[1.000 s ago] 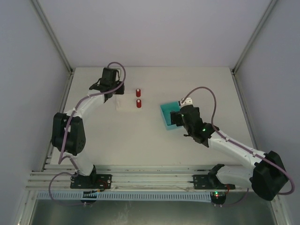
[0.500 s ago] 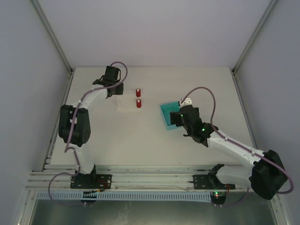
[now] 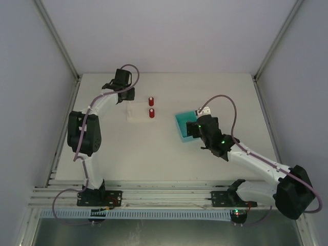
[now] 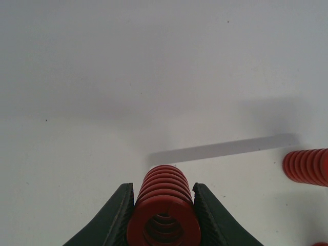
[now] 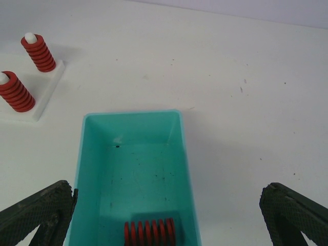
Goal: Install the large spring
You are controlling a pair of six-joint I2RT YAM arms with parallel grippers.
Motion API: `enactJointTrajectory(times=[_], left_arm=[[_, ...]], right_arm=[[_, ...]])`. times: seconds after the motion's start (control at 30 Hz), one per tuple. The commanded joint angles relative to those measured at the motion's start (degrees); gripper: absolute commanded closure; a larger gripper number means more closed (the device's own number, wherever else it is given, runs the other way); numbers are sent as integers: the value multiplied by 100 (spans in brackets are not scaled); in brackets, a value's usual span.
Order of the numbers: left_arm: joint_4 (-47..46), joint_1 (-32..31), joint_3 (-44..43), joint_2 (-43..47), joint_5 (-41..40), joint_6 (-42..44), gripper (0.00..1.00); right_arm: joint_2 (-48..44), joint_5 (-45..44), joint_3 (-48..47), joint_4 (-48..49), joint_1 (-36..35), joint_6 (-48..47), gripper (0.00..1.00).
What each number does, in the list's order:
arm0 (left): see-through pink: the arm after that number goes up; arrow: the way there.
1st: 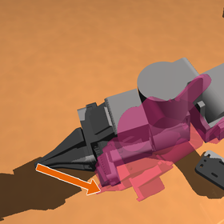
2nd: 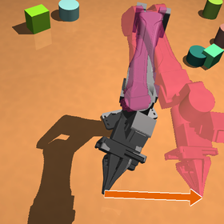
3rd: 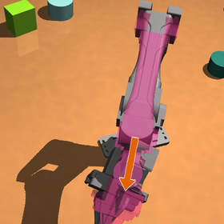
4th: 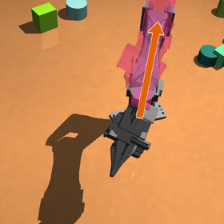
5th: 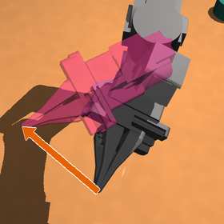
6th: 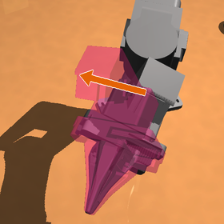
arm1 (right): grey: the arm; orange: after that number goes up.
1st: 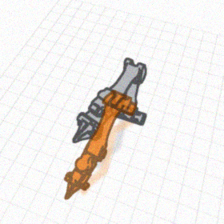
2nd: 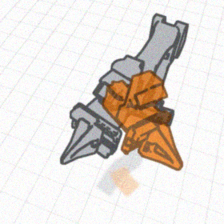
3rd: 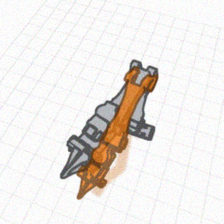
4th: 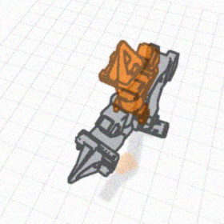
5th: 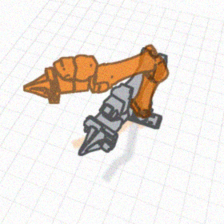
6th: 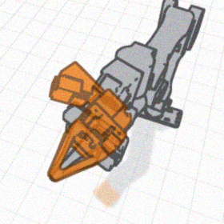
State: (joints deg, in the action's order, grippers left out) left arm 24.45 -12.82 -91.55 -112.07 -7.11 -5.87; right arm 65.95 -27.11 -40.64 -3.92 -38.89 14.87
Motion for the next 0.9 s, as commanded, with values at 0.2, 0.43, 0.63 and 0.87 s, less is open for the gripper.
enactJointTrajectory(times=[0.2, 0.43, 0.63, 0.87], left_arm=[[129, 87, -313, -221, 95, 42, 100], [231, 87, -397, -217, 142, 34, 100], [469, 69, -587, -161, 243, 46, 100], [533, 60, -620, -305, 206, 109, 100]], right_arm=[[-187, -135, 72, 58, 11, 51, 1], [-154, -149, 64, 67, 11, 38, 1], [-143, -162, 61, 68, 6, 33, 1], [-142, -145, 49, 63, 9, 33, 1]])
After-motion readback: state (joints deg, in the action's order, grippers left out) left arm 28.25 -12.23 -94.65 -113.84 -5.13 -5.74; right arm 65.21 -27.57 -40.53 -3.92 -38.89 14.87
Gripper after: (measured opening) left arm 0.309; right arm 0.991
